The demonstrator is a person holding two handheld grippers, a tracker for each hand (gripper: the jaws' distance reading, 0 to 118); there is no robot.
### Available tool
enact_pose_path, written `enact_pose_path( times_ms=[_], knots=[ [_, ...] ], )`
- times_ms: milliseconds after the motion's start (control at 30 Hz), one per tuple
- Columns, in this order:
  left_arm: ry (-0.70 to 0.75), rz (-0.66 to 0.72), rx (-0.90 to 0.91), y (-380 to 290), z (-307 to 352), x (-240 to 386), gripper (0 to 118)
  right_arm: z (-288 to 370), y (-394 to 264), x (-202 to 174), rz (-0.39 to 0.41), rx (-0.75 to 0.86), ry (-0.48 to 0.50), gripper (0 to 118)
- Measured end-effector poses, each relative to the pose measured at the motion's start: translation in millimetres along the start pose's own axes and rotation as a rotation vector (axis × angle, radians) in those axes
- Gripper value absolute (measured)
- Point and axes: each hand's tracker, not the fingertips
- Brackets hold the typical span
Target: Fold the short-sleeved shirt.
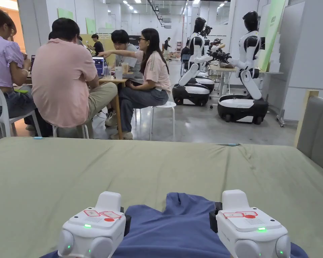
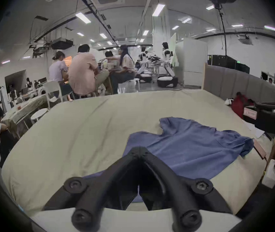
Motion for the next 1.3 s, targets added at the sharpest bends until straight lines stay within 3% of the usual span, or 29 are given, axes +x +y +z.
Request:
enact_pose_path(
  times_ms=[67, 133, 267, 367, 400, 433, 467, 500, 533, 567, 700, 767, 833, 900, 933, 1200, 1300],
  knots=[
    [-0.008, 0.016, -0.025, 2.8, 0.9, -16.1, 0, -4.1, 3.2, -2.1, -0.005, -0.024, 0.042, 0],
    [0.031, 0.046, -0.080, 5.1, -3.3, -48.5, 0, -8.3, 2.7, -3.7, 0.020, -0.020, 0.024, 0],
    [0.015, 0.247, -0.287, -0.1, -16.8, -129.4, 0, -19.3, 2.2, -9.0, 0.019, -0.032, 0.043, 0],
    [-0.008, 0.313, -0.402, -13.9, -27.1, -173.5, 0, -28.6, -2.1, -17.5, 0.022, -0.041, 0.060, 0],
    [-0.009, 0.337, -0.414, -19.9, -30.9, -185.2, 5, -31.2, -4.8, -21.0, 0.025, -0.047, 0.069, 0],
    [-0.002, 0.360, -0.435, -26.0, -35.2, -193.9, 20, -35.2, -7.1, -23.5, 0.027, -0.055, 0.076, 0],
    [0.001, 0.380, -0.455, -32.0, -40.5, -199.7, 43, -38.7, -9.2, -25.2, 0.026, -0.062, 0.080, 0],
    [0.009, 0.394, -0.481, -39.6, -47.6, -204.7, 75, -42.3, -11.5, -26.3, 0.025, -0.069, 0.082, 0],
    [0.013, 0.407, -0.505, -47.2, -54.3, -209.1, 89, -44.7, -14.1, -27.3, 0.024, -0.076, 0.084, 0],
    [0.015, 0.411, -0.513, -53.3, -59.6, -211.7, 95, -47.5, -16.0, -27.0, 0.021, -0.082, 0.084, 0],
    [0.068, 0.413, -0.564, -79.6, -86.4, -214.7, 90, -57.5, -23.6, -20.9, 0.020, -0.111, 0.074, 0],
    [0.057, 0.425, -0.603, -92.8, -97.6, -214.6, 81, -61.3, -26.2, -15.0, 0.021, -0.123, 0.061, 0],
    [0.040, 0.446, -0.627, -103.5, -106.0, -216.0, 41, -64.3, -27.4, -7.6, 0.020, -0.132, 0.050, 0],
    [0.069, 0.407, -0.623, -105.5, -104.6, -217.3, 21, -67.5, -27.5, 1.2, 0.017, -0.140, 0.037, 0],
    [0.064, 0.422, -0.614, -102.2, -101.0, -219.1, 0, -69.2, -27.0, 7.1, 0.018, -0.143, 0.031, 0],
    [0.056, 0.323, -0.292, -69.3, -41.7, -188.6, 0, -138.1, -4.7, 79.5, 0.012, -0.241, -0.080, 0],
    [0.071, 0.294, -0.260, -66.1, -33.7, -178.7, 0, -186.8, 1.2, 101.5, 0.012, -0.310, -0.053, 0]
  ],
)
